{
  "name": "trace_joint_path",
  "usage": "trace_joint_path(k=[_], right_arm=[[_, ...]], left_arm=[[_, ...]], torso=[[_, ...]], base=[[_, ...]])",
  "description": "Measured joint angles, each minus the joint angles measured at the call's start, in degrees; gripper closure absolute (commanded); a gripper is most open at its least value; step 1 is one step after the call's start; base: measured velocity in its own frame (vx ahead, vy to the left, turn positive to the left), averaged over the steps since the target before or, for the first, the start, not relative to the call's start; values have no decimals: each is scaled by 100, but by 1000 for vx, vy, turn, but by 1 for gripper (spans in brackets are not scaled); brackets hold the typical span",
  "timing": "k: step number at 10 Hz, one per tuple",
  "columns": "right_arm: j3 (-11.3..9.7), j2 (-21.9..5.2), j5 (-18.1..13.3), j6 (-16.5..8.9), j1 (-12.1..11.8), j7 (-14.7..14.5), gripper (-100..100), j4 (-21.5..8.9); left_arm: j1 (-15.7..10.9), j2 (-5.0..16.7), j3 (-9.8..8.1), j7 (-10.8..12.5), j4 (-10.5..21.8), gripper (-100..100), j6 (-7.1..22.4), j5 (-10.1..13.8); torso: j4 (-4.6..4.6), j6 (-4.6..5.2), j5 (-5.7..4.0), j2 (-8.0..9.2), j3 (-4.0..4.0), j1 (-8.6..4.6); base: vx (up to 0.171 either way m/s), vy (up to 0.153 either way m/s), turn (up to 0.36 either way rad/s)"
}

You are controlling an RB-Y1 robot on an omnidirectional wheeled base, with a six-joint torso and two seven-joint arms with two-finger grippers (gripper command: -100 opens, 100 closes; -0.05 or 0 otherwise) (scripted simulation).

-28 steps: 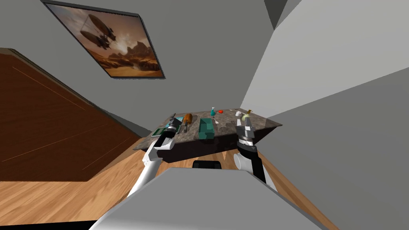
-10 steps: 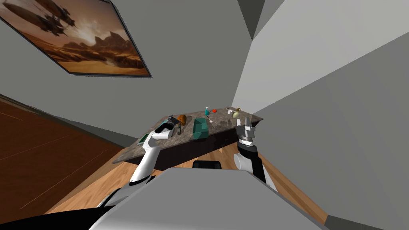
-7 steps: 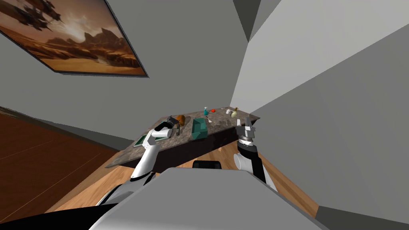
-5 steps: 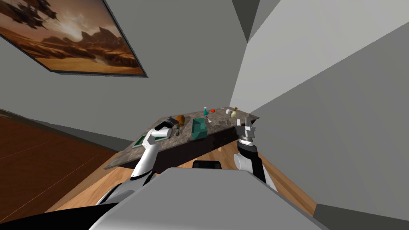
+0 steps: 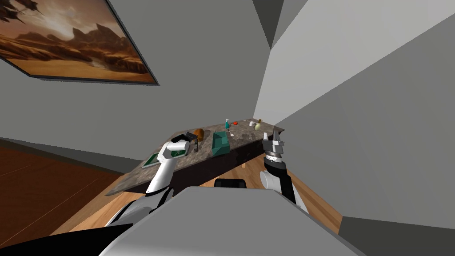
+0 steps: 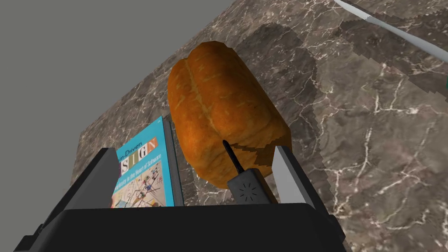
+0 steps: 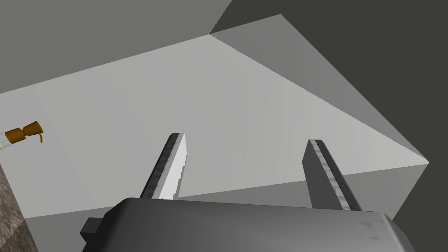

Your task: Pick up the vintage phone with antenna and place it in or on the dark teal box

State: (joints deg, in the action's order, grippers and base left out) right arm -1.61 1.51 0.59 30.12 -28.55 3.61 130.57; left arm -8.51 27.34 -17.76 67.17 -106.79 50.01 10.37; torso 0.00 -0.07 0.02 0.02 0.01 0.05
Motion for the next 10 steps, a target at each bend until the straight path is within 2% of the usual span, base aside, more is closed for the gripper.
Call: trace_joint_path(k=[3, 5, 7, 10], right_arm=[[0, 0, 0, 0, 1, 0, 0, 0], [0, 0, 0, 0, 0, 0, 0, 0], [0, 0, 0, 0, 0, 0, 0, 0], [0, 0, 0, 0, 0, 0, 0, 0]], left_arm=[[-208, 110, -133, 391, 333, -100, 472, 69], [-224, 111, -165, 564, 399, -100, 713, 68], [-294, 201, -270, 784, 575, -100, 985, 167], [-417, 252, -391, 1202, 807, -100, 1480, 203]], torso=[[0, 3, 0, -1, -1, 3], [0, -1, 0, -1, 0, 1], [0, 0, 0, 0, 0, 3], [0, 3, 1, -1, -1, 4]], base=[[-2, 16, -87], [0, 8, -55], [-3, 16, -87], [0, 20, -87]])
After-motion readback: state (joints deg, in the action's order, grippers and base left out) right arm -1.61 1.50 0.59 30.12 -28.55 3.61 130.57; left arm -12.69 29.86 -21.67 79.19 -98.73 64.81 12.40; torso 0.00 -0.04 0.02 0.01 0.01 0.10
